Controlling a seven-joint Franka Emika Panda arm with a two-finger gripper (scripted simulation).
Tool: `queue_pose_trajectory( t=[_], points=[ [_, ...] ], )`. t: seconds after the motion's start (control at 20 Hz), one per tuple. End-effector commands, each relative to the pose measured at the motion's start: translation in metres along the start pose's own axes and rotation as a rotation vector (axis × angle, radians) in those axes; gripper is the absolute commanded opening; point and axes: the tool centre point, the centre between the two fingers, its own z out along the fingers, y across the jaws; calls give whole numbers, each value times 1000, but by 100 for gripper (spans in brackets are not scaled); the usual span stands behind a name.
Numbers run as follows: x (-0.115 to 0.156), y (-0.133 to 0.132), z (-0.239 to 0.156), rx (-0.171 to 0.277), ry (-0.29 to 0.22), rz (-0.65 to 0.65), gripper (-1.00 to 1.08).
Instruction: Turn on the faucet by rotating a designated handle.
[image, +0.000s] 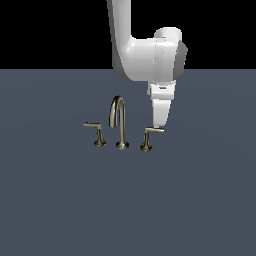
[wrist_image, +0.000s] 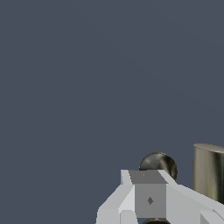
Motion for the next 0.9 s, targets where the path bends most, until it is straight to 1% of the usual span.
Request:
queue_pose_trajectory(
  t=[0.0, 0.3, 0.85],
  points=[
    [3, -2, 3, 4, 9, 16, -100],
    [3, -2, 4, 4, 11, 17, -100],
    [20, 31, 4, 4, 11, 18, -100]
  ],
)
